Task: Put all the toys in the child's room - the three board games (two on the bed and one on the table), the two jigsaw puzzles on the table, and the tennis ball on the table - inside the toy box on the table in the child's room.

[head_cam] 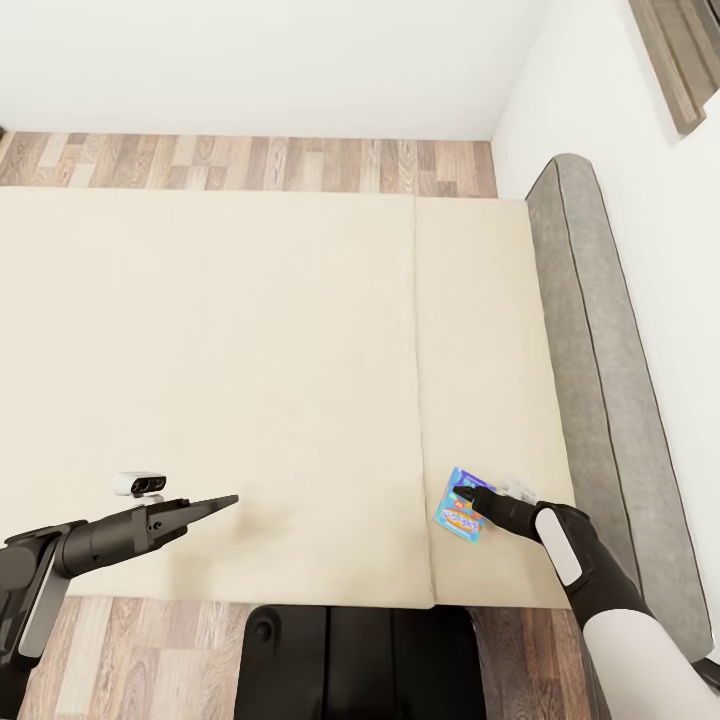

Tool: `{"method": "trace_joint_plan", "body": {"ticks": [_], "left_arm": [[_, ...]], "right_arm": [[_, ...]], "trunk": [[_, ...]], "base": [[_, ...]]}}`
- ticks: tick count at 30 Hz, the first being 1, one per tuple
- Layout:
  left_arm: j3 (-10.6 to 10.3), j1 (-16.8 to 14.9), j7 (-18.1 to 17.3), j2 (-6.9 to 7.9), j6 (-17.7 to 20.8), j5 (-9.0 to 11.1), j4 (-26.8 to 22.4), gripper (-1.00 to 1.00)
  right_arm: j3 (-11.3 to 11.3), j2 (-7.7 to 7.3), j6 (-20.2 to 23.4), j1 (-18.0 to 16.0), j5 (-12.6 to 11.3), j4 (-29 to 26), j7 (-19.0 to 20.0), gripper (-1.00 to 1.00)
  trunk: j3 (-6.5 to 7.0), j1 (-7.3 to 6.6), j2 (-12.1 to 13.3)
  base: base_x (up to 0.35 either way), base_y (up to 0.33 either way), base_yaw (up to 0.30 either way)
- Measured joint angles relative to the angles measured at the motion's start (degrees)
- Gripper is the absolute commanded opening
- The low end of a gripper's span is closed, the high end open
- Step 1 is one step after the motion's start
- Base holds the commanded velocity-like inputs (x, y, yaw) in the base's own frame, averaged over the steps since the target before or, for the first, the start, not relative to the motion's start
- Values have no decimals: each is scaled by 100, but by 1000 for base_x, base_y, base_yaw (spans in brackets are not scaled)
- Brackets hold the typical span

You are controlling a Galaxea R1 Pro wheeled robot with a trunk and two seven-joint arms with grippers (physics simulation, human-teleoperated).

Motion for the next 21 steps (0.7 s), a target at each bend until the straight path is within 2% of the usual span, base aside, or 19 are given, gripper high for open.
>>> {"method": "trace_joint_plan", "body": {"ticks": [21], "left_arm": [[-3, 0, 0, 0, 3, 0, -1, 100]], "right_arm": [[16, 1, -1, 0, -5, -7, 9, 100]], "trunk": [[-6, 0, 0]], "base": [[0, 8, 0]]}}
